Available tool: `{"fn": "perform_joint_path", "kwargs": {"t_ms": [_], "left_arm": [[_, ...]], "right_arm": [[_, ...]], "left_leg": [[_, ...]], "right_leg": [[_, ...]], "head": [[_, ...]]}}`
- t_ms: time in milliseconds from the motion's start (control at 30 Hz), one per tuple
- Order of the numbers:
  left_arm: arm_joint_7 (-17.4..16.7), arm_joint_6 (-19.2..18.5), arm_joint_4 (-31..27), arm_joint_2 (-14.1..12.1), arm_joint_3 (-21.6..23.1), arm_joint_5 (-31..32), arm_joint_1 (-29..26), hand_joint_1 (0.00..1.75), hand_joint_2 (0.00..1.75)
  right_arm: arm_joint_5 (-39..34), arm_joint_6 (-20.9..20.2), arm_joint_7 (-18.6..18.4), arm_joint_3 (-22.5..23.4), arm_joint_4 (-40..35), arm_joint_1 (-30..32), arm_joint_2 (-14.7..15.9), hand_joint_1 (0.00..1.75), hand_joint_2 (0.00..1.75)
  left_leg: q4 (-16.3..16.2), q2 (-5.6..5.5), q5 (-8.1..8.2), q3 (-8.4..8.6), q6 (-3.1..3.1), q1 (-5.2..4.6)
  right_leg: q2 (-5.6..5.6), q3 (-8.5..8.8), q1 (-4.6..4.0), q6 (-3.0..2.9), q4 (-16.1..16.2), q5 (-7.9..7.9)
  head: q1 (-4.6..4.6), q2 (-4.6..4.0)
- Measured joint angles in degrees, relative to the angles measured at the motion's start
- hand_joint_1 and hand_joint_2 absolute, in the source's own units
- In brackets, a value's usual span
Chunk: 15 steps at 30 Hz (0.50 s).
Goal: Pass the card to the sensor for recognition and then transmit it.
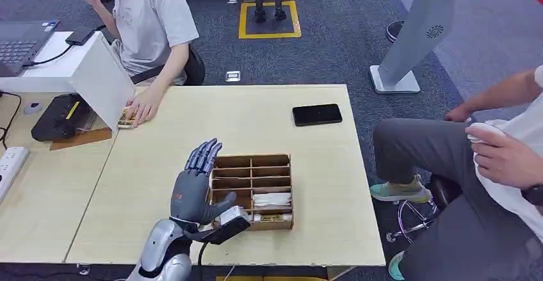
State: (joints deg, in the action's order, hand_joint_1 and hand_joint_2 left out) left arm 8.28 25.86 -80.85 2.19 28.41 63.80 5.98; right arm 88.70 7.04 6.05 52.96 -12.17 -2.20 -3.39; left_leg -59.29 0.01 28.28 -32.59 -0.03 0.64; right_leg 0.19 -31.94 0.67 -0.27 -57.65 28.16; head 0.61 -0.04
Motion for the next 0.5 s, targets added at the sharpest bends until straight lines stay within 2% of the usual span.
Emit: {"fn": "perform_joint_path", "kwargs": {"t_ms": [500], "left_arm": [[0.0,-0.2,0.2,0.8,-0.1,0.3,0.6,0.0,1.75]], "right_arm": [[0.0,0.0,0.0,0.0,0.0,-0.2,0.0,0.0,1.75]], "left_leg": [[0.0,0.0,0.0,0.0,0.0,0.0]], "right_leg": [[0.0,0.0,0.0,0.0,0.0,0.0]], "head": [[-0.02,0.0]]}}
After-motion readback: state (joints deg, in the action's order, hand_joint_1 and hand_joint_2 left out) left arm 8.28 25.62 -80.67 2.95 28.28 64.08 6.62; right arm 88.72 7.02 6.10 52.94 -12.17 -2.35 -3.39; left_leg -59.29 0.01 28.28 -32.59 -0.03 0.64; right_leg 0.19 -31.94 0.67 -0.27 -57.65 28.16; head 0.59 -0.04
